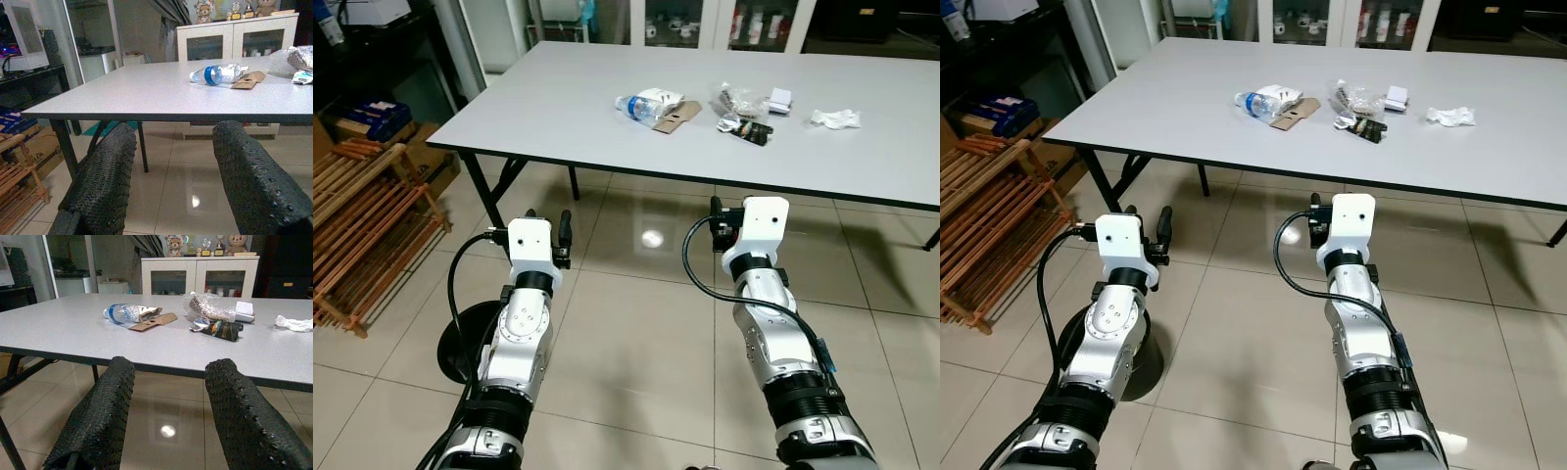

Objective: Picking trash to rubbish bin

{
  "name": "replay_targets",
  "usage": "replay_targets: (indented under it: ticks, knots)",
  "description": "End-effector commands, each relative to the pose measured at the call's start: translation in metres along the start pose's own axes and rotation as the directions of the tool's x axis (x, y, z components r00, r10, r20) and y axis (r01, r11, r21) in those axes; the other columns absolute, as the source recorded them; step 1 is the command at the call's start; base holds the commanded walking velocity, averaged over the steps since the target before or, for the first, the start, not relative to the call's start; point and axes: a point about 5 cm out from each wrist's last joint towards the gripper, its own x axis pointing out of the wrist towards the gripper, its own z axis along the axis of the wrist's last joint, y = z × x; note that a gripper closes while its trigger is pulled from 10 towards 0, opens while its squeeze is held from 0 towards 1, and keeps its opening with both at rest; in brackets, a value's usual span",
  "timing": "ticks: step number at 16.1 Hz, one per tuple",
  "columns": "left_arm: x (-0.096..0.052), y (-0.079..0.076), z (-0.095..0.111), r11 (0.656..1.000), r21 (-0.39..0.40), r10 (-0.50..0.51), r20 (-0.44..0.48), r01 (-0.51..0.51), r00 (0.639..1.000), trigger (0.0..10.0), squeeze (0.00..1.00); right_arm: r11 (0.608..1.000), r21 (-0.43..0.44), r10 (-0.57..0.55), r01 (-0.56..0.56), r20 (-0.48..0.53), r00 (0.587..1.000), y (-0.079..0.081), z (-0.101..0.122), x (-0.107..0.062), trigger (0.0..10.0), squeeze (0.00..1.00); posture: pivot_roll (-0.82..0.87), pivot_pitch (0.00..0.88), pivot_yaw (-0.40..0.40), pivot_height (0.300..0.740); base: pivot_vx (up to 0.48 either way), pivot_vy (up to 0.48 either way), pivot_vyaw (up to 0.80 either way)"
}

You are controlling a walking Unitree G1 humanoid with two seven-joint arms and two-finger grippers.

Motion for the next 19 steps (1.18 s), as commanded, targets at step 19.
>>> replay_targets:
  ticks: [19]
  knots:
    - [0.0031, -0.0003, 0.0042, 1.0, -0.005, -0.007, 0.013, 0.007, 1.0, 10.0, 0.0, 1.0, 0.007, 0.012, -0.012, 0.009, 1.0, 0.0003, 0.0022, 0.0014, 10.0, 0.0, 0.01, 0.0, 0.067, 0.74, 0.0, 0.0, 0.0]
